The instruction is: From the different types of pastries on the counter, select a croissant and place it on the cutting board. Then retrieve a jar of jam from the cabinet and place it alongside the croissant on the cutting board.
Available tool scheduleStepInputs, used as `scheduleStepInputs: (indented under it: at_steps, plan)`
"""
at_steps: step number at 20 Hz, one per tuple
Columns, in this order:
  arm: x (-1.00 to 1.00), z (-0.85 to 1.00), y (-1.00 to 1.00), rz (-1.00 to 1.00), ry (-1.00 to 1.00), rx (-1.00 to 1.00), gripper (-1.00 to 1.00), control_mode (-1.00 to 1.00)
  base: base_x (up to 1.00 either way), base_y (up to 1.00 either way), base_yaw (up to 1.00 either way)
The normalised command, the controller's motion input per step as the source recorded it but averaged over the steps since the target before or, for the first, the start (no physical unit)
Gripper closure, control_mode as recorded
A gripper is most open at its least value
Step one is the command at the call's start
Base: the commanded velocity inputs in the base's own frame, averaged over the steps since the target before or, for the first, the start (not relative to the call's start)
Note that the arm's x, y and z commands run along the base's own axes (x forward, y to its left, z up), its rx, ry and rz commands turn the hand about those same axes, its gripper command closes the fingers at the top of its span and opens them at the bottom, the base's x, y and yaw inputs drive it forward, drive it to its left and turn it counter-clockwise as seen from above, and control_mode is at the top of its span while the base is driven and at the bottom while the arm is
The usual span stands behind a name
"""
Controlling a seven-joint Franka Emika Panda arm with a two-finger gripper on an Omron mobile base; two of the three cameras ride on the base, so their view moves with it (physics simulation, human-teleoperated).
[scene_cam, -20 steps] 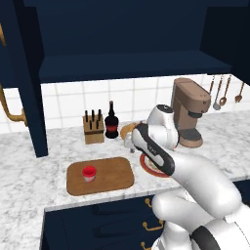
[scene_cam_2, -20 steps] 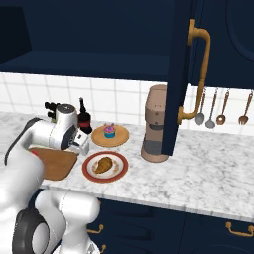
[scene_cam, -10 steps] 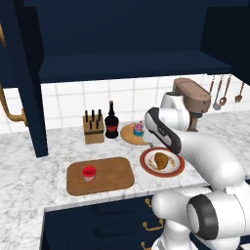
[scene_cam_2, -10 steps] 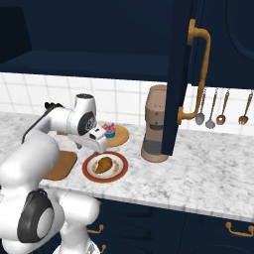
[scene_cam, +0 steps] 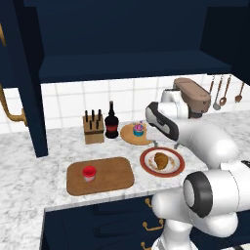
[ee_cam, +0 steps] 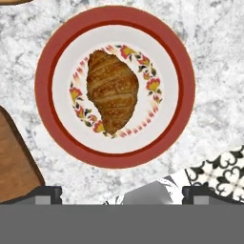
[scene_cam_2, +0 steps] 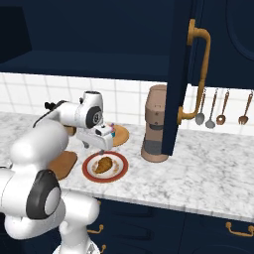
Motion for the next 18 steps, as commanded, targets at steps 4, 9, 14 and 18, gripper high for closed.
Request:
scheduleStepInputs:
  at_steps: [4,9,14,18]
  plan:
    - [0.22,0.0,-0.06,-0.06,0.0,-0.04,-1.0,-1.0,0.0,0.0,0.0]
    - [0.08,-0.01,-0.1,-0.09,0.0,-0.04,-1.0,-1.0,0.0,0.0,0.0]
    - [0.32,-0.03,0.0,-0.16,0.0,-0.02,-1.0,-1.0,0.0,0.0,0.0]
    - [0.2,-0.16,0.0,-0.16,0.0,-0.02,-1.0,-1.0,0.0,0.0,0.0]
